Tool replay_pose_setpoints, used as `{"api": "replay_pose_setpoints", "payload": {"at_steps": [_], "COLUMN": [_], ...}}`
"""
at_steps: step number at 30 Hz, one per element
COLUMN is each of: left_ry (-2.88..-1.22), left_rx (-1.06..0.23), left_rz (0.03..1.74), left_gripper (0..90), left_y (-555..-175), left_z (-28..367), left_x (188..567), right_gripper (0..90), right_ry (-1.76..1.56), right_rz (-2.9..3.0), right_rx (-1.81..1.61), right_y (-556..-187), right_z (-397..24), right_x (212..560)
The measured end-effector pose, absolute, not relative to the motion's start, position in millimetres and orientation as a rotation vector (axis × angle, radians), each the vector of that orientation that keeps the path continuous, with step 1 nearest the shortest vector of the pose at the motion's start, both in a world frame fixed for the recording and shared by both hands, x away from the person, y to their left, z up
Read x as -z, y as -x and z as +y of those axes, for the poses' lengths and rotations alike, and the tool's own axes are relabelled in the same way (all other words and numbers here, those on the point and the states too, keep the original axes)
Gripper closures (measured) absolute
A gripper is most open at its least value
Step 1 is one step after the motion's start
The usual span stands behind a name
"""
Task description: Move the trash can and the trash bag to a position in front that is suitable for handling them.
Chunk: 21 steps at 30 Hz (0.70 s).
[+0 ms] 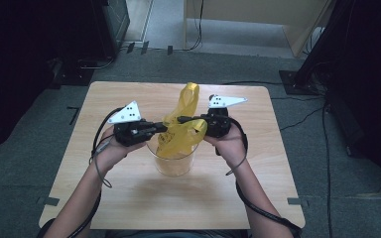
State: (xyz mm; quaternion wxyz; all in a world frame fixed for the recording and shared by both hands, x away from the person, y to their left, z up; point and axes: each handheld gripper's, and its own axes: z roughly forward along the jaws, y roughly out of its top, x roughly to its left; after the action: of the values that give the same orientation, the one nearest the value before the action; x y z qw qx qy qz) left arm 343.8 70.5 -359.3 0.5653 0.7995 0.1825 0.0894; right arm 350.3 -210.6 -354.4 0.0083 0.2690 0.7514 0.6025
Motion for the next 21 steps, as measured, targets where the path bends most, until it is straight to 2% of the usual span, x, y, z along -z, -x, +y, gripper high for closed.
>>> {"api": "replay_pose_setpoints", "payload": {"at_steps": [21], "left_ry": [-1.813], "left_rx": [-0.219], "left_rz": [0.618], "left_gripper": [89.3], "left_y": [-358], "left_z": [118], "left_x": [364], "right_gripper": [90.0], "right_ry": [-1.011], "right_rz": [2.316], "right_rx": [-1.735], "right_y": [-355], "right_z": [-261], "right_x": [356]}}
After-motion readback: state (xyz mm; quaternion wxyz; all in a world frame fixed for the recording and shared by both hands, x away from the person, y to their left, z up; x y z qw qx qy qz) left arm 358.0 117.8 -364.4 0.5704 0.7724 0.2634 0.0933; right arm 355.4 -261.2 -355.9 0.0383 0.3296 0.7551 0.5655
